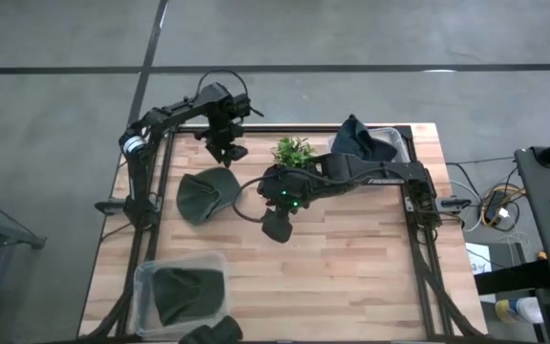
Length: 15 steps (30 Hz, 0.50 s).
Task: Pick & Place hat
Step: Put the black cap into the bottom transparent bin
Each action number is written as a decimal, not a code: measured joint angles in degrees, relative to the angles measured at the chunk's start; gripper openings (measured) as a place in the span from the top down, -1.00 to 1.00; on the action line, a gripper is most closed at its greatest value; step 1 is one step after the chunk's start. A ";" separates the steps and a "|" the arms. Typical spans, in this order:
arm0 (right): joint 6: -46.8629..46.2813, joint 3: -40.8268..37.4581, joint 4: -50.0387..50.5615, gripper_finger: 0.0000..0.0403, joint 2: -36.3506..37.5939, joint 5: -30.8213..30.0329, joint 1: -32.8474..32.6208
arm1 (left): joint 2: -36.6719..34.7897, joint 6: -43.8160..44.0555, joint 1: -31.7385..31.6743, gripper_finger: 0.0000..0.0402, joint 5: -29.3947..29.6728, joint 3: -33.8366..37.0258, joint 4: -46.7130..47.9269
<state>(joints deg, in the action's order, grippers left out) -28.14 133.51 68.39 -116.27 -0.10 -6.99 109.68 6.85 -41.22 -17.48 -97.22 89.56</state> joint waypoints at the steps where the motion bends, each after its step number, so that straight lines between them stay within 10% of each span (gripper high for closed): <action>1: 0.24 0.00 0.17 -0.09 0.07 0.07 -0.13 | 0.00 0.86 0.45 0.15 -0.14 0.09 0.03; 15: 4.05 -0.02 12.13 -0.09 7.17 0.05 -1.33 | -0.65 9.28 14.62 0.15 6.21 0.97 -5.82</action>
<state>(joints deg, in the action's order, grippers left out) -24.08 133.49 80.52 -109.10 -0.05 -8.32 109.03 16.13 -26.60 -11.28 -96.25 83.74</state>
